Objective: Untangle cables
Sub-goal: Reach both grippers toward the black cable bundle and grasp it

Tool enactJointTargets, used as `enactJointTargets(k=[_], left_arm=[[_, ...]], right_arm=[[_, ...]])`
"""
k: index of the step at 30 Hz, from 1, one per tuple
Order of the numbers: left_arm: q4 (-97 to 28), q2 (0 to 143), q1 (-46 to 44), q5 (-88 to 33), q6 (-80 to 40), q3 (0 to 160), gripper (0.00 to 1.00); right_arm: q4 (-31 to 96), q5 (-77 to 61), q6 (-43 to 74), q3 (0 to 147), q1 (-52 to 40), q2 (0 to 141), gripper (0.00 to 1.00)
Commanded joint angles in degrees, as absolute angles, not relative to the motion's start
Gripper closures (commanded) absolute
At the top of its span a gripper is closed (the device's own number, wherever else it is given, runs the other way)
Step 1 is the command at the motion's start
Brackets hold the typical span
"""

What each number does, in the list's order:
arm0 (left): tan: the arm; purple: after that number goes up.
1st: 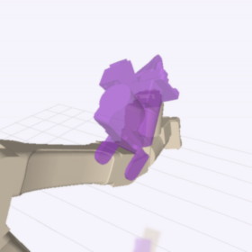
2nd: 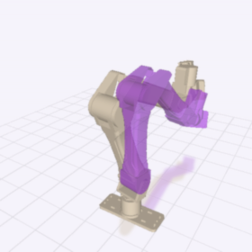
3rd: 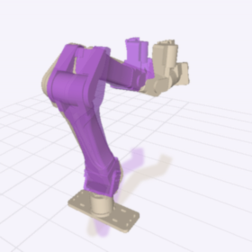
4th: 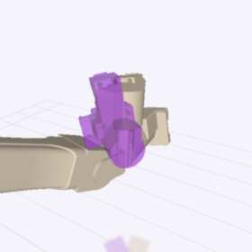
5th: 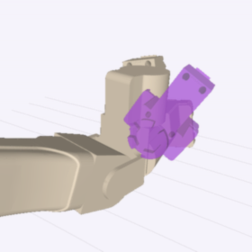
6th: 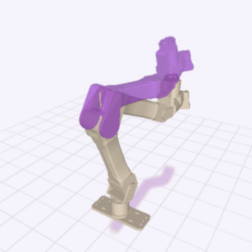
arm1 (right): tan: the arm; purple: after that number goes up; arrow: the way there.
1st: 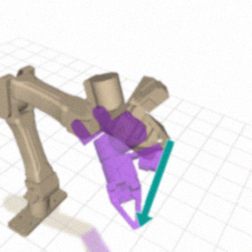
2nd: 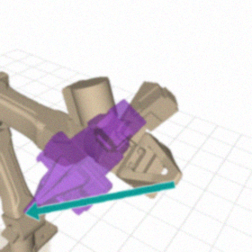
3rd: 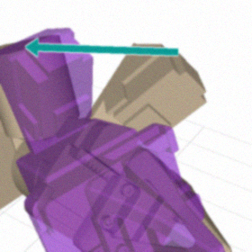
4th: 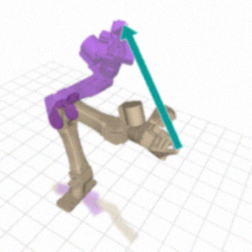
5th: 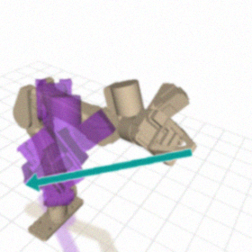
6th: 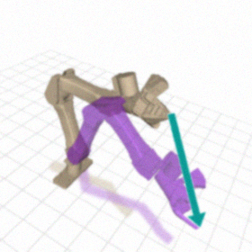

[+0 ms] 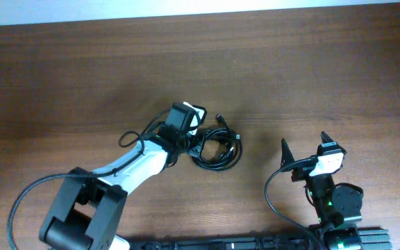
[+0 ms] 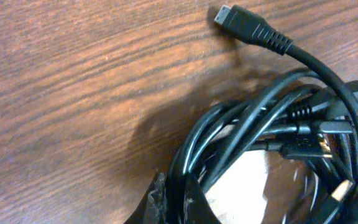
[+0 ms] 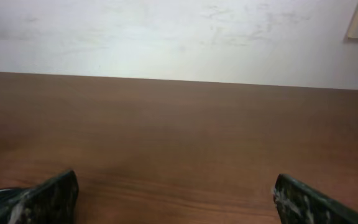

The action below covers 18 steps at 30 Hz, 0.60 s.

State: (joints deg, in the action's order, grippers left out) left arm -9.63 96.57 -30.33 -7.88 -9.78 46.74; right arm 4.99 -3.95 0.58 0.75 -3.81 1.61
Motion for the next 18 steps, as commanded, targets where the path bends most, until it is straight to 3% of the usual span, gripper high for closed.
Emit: enactJointTargets(k=[1,4,8,11,12,15,16,17,18], left_arm=[[-12.4,87.9,-30.2,-7.3,-8.1,50.0,1.0],[-13.0,83.8,-30.2,-17.9,-9.5,50.0,1.0],[-8.9,83.3,-30.5,-25.6,-16.1,50.0,1.0],[-4.4,83.3,-31.4,-31.6,-19.2,50.0,1.0],[-3.0,83.3,-31.6,-32.2,-22.0,50.0,1.0],[0.6,83.3,-32.4,-32.6,-24.5,50.0,1.0],[1.5,83.3,-32.5,-32.8,-24.7,50.0,1.0],[2.0,83.3,-32.6,-32.8,-24.9,50.0,1.0],[2.3,83.3,-32.6,-32.8,-24.9,50.0,1.0]], right_arm=[[13.0,-3.8,1.1,5.5,-4.1,2.9,0.0],[24.4,-5.0,11.6,17.8,-4.1,12.9,0.0],[35.8,-14.1,11.7,35.5,-4.1,31.0,0.0],[29.3,-29.9,11.7,38.9,-4.1,41.1,0.02],[27.1,-33.9,12.8,38.9,-4.1,44.5,0.23],[25.9,-35.6,28.1,38.9,-4.1,54.8,0.29],[25.1,-40.0,30.7,38.9,-4.1,58.6,0.29],[24.1,-45.9,31.0,38.9,-4.1,62.4,0.37],[24.2,-48.0,31.0,38.9,-4.1,64.9,0.38]])
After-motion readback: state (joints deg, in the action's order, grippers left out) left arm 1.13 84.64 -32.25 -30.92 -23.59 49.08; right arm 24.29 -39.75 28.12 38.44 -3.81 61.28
